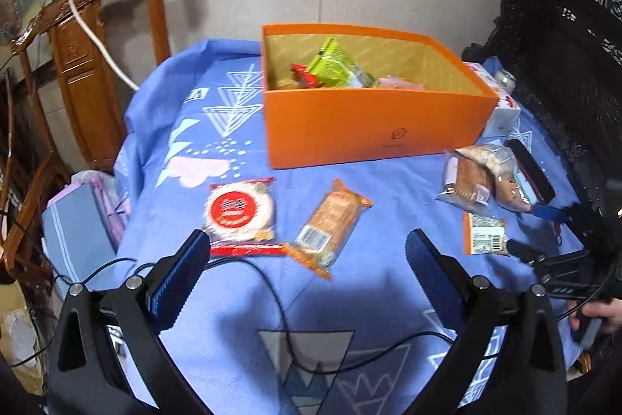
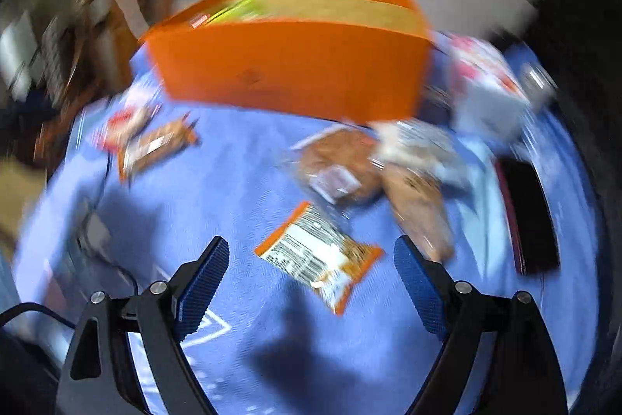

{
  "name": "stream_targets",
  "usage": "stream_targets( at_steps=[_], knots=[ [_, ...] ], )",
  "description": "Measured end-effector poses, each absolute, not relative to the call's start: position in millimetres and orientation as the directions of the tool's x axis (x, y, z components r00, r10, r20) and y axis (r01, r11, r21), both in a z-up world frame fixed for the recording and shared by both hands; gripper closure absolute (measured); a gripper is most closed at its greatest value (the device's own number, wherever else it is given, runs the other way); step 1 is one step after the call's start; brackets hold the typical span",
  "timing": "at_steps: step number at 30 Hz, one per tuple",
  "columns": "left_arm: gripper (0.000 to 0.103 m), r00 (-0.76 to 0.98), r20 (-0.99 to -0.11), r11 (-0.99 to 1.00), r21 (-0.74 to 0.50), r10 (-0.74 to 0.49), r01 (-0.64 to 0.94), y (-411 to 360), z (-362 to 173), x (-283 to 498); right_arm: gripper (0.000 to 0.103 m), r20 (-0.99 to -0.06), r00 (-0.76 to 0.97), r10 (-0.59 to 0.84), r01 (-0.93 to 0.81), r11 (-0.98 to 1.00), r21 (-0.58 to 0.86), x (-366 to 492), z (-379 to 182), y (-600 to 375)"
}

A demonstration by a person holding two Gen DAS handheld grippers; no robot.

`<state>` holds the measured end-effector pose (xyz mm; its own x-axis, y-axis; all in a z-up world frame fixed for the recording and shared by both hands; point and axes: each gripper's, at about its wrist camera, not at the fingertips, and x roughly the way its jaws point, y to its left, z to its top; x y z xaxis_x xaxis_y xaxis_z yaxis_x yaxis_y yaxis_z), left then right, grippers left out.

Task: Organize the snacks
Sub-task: 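Grasp an orange-white pack with the right tool while the left tool grasps a bread pack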

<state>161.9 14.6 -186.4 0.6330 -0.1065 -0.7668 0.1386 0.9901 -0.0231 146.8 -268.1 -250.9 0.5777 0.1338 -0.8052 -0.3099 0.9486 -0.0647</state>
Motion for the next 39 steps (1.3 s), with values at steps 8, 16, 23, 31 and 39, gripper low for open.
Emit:
stream_targets(
  at_steps=[8, 16, 23, 31, 39],
  knots=[
    [0.004, 0.63, -0.775, 0.996, 0.011, -0.045, 0.085, 27.5, -180.6, 153.5, 0.026, -0.871, 0.455, 0.187, -0.576, 0.807, -0.128, 173.1, -287.5, -261.1],
    [0.004, 0.599, -0.8, 0.996, 0.019, -0.036, 0.085, 19.9, -190.8, 161.5, 0.053, -0.881, 0.392, 0.264, -0.599, 0.801, -0.026, 177.2, -292.4, -270.6],
    [0.004, 0.613, -0.789, 0.975, 0.097, -0.046, 0.198, -11.6, -215.7, 184.0, 0.061, -0.873, 0.377, 0.309, -0.502, 0.861, 0.088, 161.8, -278.0, -284.5],
    [0.018, 0.591, -0.796, 0.864, 0.199, -0.132, 0.462, -54.7, -266.7, 226.5, 0.06, -0.829, 0.402, 0.388, -0.342, 0.904, 0.258, 137.1, -249.2, -291.4],
    [0.036, 0.503, -0.85, 0.851, 0.143, -0.155, 0.505, -52.7, -301.4, 254.0, 0.06, -0.814, 0.41, 0.411, -0.304, 0.903, 0.303, 139.8, -242.9, -271.9]
  ],
)
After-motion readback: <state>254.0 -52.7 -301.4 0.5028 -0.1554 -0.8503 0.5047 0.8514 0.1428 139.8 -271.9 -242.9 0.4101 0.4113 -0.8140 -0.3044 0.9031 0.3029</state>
